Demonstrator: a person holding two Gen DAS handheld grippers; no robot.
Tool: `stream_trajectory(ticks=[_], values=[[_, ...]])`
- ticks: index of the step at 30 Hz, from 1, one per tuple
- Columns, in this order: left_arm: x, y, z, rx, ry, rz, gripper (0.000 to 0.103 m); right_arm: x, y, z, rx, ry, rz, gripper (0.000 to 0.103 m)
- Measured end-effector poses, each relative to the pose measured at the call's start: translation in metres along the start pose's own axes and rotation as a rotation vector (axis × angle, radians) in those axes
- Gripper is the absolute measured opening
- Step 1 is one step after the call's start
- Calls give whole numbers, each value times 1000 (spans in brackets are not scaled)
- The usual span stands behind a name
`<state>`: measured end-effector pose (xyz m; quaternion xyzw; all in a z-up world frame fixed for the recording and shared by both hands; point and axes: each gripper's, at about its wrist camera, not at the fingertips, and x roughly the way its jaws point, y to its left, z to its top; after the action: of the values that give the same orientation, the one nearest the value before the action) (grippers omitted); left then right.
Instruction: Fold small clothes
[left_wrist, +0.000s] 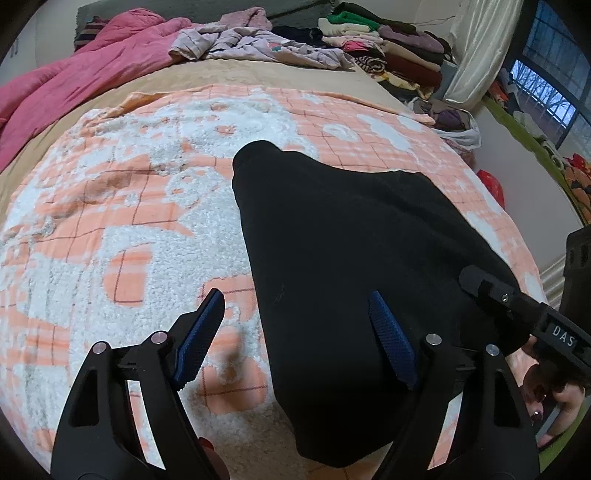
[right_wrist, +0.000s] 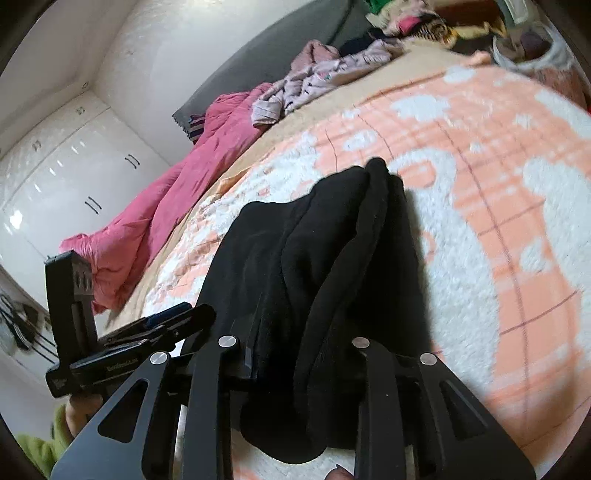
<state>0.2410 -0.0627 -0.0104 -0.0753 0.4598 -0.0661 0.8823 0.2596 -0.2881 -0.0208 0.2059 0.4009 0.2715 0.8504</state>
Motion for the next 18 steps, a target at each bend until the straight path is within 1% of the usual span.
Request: stream_trajectory(ticks=[3,5,7,8,10,12,15,18], values=[[2,-3,-3,4,7,-6,73,-3,-5,-2,-16,-7,-29,23],[5,-6,-4,13,12,2,73,6,-15,-7,-5,23,-68,24],[9,-7,-7,12,23,4,73,16,-24,-13,17,39,-72,26],[10,-6,-8,10,27,2,73,16,-30,-17,41,27,-66,27],[11,-7,-9,11,27,2,73,14,-34,-19,64,12,-65,35],[11,-7,-9,11,27,2,73,11,-31,-21,52,1,-93,36],[11,-5,-9,6,28,0,73,8,-18,-21,-8,-17,-175,40],[11,-5,-9,6,28,0,73,5,-6,-24,-69,-24,-263,48]])
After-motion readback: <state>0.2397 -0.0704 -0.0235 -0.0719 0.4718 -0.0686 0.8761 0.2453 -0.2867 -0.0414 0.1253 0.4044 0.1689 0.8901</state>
